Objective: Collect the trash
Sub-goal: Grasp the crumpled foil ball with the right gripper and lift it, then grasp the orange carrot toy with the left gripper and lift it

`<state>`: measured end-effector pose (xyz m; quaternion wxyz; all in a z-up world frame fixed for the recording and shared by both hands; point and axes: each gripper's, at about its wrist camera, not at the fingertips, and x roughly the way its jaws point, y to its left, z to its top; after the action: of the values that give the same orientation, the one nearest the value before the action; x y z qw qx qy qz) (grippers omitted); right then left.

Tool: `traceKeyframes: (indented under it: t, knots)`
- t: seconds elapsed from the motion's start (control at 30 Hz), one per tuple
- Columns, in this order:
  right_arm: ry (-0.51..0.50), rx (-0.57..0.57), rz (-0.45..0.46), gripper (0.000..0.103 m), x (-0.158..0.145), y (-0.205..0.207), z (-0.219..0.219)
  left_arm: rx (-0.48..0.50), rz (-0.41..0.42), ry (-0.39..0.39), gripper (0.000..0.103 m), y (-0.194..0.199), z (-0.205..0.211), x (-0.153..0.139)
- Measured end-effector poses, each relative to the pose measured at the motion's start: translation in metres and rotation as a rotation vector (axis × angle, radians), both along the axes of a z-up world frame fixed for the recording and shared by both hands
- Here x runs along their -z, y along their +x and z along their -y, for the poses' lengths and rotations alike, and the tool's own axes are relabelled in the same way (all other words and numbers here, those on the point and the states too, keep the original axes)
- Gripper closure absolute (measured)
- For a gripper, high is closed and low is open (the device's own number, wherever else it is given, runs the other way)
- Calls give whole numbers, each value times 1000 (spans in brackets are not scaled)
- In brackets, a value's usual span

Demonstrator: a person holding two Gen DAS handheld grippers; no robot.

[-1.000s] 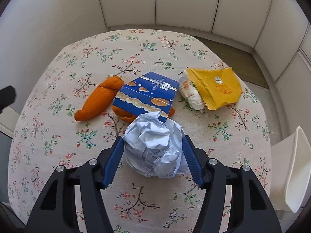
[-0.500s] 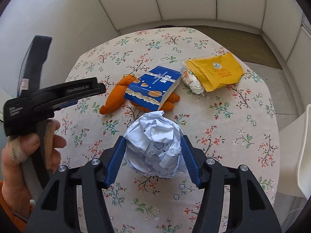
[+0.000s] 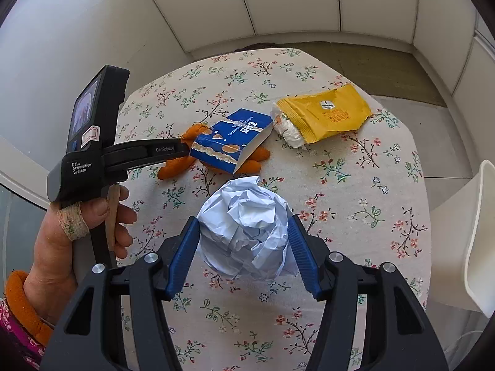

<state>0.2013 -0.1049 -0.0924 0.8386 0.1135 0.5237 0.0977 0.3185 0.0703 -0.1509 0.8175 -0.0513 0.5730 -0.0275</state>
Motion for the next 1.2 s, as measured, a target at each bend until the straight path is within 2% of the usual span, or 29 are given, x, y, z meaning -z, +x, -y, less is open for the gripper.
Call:
traceKeyframes:
  t: [0.1, 0.27, 0.5, 0.53, 0.67, 0.77, 0.8, 0.87, 0.9, 0.97, 1.07, 1.17, 1.2]
  knots:
    - [9, -1, 14, 45, -6, -2, -1, 13, 7, -14, 88, -6, -4, -5]
    - [27, -2, 36, 45, -13, -5, 1, 2, 24, -29, 92, -20, -12, -19]
    - [46, 6, 83, 44, -31, -15, 10, -31, 115, -46, 97, -39, -21, -55]
    - [49, 9, 90, 44, -34, -17, 12, -38, 129, -54, 102, -45, -21, -61]
    - [63, 26, 122, 44, -45, -23, 22, -64, 182, -95, 103, -59, -28, -87]
    - [77, 45, 148, 44, -54, -28, 31, -51, 153, -117, 103, -61, -25, -90]
    - [84, 53, 158, 44, -57, -29, 35, -60, 125, -111, 100, -61, -26, -86]
    - [88, 66, 167, 44, -61, -32, 41, -83, 50, -88, 73, -58, -28, -71]
    - [89, 70, 168, 44, -62, -33, 44, -101, 11, -55, 48, -56, -31, -60]
    - [85, 73, 167, 44, -62, -35, 47, -153, -35, 7, 46, -54, -38, -39]
    - [80, 77, 163, 44, -61, -34, 50, -166, -86, -38, 46, -48, -41, -14]
    - [79, 75, 158, 44, -59, -33, 49, -156, -99, -39, 47, -44, -33, -1]
    - [77, 71, 156, 44, -58, -32, 47, -145, -107, -24, 53, -44, -29, 4]
